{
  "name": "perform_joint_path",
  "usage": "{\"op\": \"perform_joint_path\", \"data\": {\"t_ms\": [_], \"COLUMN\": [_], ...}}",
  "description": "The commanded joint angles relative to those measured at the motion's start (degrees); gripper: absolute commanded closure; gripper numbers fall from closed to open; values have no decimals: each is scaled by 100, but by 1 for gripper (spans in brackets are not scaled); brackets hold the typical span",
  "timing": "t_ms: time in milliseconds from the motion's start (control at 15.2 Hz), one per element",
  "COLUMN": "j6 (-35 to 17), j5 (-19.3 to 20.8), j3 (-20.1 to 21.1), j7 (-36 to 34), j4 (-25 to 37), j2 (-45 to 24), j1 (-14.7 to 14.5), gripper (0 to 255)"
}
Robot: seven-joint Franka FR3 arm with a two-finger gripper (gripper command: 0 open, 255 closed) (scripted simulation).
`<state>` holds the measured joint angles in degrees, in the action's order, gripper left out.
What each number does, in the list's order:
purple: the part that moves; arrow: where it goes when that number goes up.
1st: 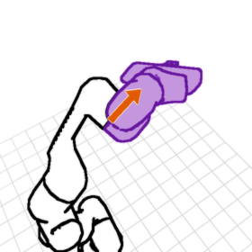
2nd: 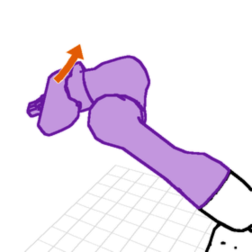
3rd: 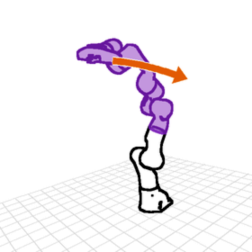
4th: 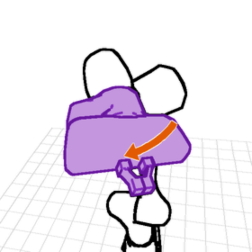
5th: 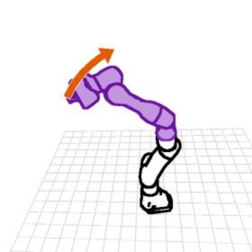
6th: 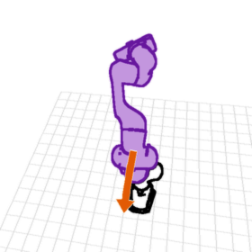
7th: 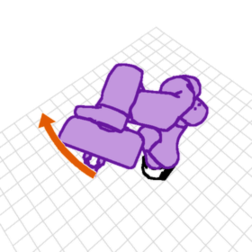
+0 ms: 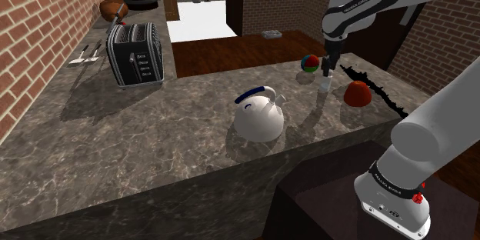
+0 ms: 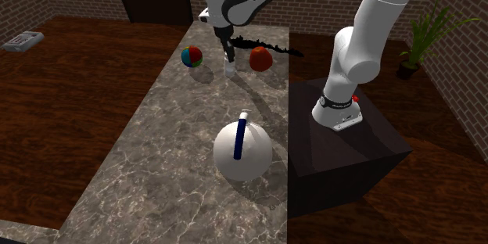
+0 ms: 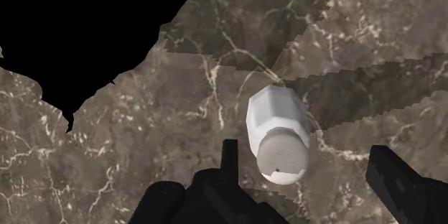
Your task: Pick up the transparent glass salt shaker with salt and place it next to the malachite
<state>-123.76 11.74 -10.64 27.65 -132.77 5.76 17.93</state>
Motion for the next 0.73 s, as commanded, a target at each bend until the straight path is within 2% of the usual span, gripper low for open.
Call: {"op": "perform_joint_path", "data": {"t_ms": [0, 198, 462, 660], "j6": [0, 0, 750, 750], "j5": [0, 0, -49, -49], "j3": [0, 0, 78, 78], "j7": [0, 0, 11, 11], "j4": [0, 0, 457, 457], "j2": [0, 0, 287, 287], "j1": [0, 0, -58, -58], "gripper": [0, 0, 0, 0]}}
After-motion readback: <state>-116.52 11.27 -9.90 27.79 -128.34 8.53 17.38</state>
